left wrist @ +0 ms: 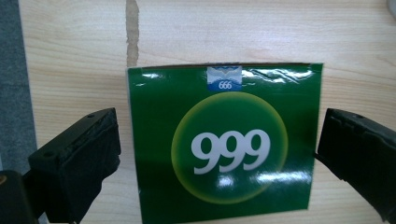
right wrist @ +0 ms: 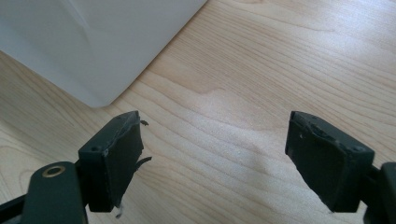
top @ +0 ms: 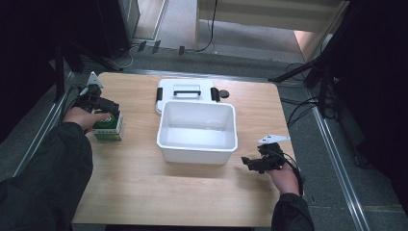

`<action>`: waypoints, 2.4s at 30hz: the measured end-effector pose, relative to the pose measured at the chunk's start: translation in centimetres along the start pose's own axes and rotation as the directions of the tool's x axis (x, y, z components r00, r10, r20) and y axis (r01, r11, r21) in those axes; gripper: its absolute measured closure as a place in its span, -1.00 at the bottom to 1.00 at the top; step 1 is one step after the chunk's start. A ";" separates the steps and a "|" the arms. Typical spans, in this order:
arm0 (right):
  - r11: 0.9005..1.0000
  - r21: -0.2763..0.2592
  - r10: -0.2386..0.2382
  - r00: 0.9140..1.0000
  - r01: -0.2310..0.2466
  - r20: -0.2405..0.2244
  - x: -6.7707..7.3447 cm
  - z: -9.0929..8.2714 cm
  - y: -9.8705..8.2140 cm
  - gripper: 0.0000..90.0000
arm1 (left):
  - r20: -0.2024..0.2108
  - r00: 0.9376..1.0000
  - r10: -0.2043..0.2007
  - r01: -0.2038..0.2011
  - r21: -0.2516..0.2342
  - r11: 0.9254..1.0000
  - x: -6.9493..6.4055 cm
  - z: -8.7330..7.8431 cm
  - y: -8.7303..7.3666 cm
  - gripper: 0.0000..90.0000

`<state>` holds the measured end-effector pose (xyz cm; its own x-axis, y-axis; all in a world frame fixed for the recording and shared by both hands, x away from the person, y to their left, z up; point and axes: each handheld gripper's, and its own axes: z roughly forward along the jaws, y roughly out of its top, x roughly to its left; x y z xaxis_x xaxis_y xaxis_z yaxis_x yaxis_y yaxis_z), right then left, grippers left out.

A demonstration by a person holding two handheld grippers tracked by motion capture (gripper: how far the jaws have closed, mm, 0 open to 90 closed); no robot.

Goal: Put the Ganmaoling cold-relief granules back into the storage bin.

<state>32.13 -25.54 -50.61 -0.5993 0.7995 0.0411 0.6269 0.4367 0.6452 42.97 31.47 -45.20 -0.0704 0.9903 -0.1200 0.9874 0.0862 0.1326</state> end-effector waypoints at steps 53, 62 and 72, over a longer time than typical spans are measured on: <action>1.000 -0.004 -0.001 1.000 0.001 -0.009 -0.2 0.1 0.1 -0.58 | 0.021 0.998 -0.064 0.062 0.068 0.996 -1.2 -3.3 1.3 -0.87; 1.000 -0.005 0.000 1.000 0.000 -0.007 -0.1 0.1 0.1 -0.58 | 0.037 0.998 -0.044 0.041 0.067 0.997 -3.3 -6.4 1.8 -0.87; 1.000 -0.002 0.007 1.000 -0.007 -0.006 0.0 0.1 0.2 -0.58 | 0.025 1.000 0.004 -0.005 0.052 0.999 -6.5 -10.2 2.5 -0.87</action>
<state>32.28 -25.41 -50.58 -0.5978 0.8001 0.0506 0.6304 0.4301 0.6462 44.46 26.37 -34.07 -0.0629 0.9876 -0.1436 0.9938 0.0752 0.0819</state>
